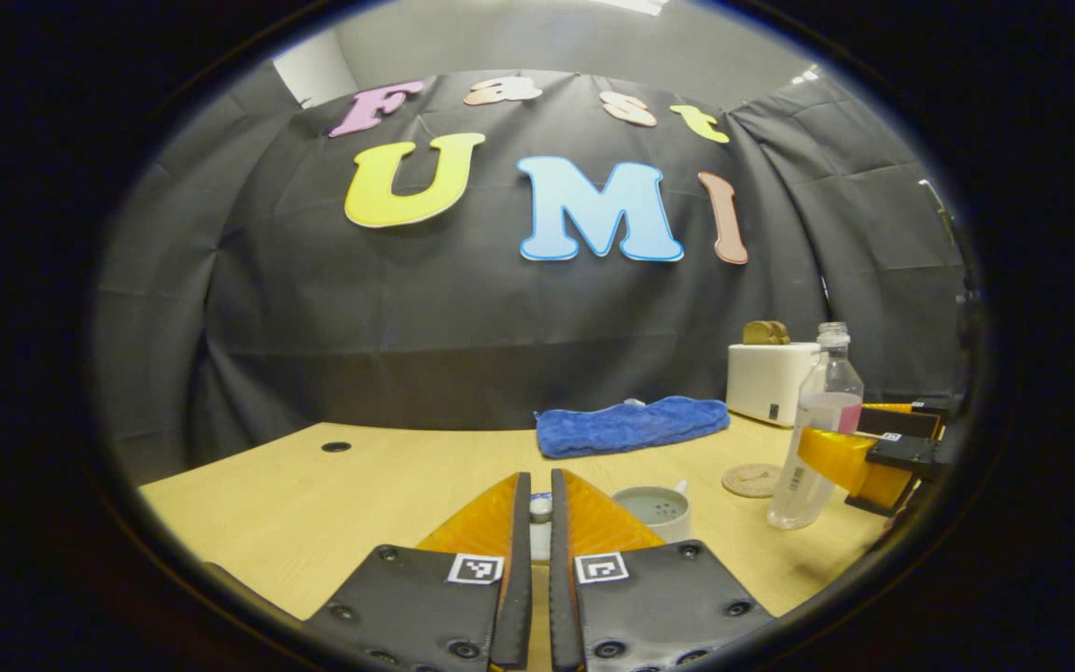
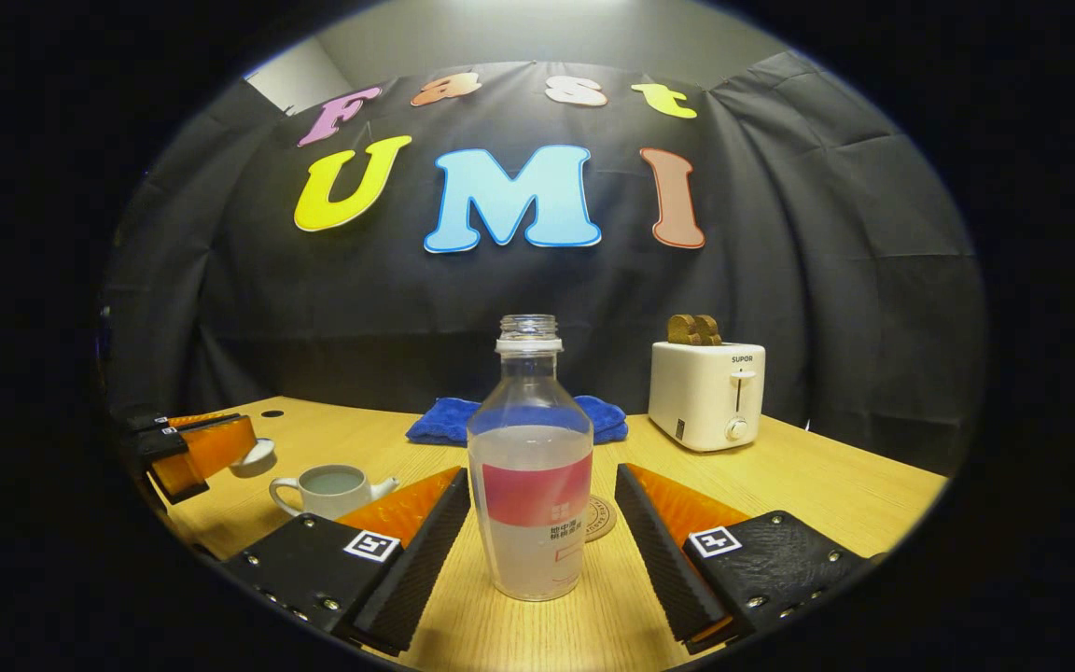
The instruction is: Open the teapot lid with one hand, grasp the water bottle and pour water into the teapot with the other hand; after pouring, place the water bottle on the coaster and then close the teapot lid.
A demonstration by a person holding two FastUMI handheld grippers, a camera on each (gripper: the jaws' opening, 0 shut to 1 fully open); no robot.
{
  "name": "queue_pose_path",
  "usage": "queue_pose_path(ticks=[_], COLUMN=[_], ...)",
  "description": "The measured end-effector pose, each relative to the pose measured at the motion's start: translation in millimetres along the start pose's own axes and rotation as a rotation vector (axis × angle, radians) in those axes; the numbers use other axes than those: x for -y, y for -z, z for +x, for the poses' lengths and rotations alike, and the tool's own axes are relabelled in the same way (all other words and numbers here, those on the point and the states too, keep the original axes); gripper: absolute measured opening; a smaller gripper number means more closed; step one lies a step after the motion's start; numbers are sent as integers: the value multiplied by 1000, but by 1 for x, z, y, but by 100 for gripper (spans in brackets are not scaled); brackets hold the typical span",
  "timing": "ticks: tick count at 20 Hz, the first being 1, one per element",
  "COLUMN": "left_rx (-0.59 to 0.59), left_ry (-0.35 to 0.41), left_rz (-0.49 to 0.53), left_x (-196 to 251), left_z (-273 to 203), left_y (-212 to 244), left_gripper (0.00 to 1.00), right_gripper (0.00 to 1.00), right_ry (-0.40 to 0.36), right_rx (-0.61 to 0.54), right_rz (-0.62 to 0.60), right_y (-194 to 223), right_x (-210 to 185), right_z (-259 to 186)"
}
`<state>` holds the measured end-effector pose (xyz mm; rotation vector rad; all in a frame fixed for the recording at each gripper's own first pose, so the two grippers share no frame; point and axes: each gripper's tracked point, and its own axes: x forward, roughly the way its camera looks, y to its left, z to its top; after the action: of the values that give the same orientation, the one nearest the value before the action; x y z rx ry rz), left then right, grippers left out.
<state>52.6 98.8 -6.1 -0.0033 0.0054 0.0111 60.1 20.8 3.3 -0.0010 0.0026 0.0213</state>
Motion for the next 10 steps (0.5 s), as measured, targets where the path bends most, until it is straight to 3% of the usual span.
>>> queue_pose_path(ticks=[10], left_rx=[8], left_ry=[114], left_rz=[0], left_x=[11], left_z=[8], left_y=[-1], left_gripper=[15], right_gripper=[96], right_ry=[13], right_rx=[-11], right_rz=[-4], right_y=[2], right_x=[-3], right_z=[4])
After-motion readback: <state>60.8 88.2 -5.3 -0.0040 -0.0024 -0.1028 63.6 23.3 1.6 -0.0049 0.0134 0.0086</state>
